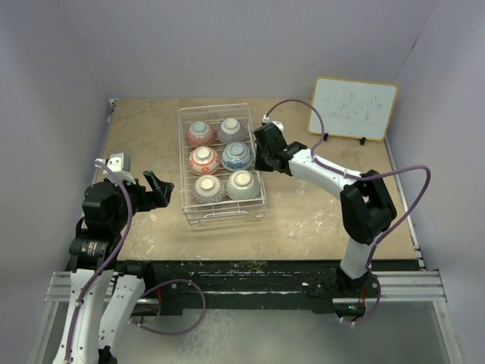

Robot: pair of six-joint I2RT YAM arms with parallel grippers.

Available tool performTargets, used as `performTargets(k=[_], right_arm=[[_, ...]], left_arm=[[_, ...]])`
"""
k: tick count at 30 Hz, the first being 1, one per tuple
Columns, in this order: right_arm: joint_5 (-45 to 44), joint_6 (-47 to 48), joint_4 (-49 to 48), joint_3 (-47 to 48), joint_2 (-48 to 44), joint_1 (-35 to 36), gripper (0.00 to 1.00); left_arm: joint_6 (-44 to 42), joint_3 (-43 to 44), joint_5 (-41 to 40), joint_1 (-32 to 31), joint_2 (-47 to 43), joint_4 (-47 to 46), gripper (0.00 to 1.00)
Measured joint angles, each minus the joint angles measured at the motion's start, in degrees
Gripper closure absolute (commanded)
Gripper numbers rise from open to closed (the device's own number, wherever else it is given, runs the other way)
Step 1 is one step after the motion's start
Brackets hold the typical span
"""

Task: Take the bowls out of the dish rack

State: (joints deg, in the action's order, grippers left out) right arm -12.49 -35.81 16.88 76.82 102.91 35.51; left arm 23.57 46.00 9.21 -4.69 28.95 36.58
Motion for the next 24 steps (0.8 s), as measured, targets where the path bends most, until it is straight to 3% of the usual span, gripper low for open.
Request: performTargets(k=[24], right_arm=[[-0.39,-17.62,-6.38,15.89,14.97,10.99,0.98]], left_arm=[[2.84,0.00,-7.10,-0.02,-3.04,2.56,0.01]])
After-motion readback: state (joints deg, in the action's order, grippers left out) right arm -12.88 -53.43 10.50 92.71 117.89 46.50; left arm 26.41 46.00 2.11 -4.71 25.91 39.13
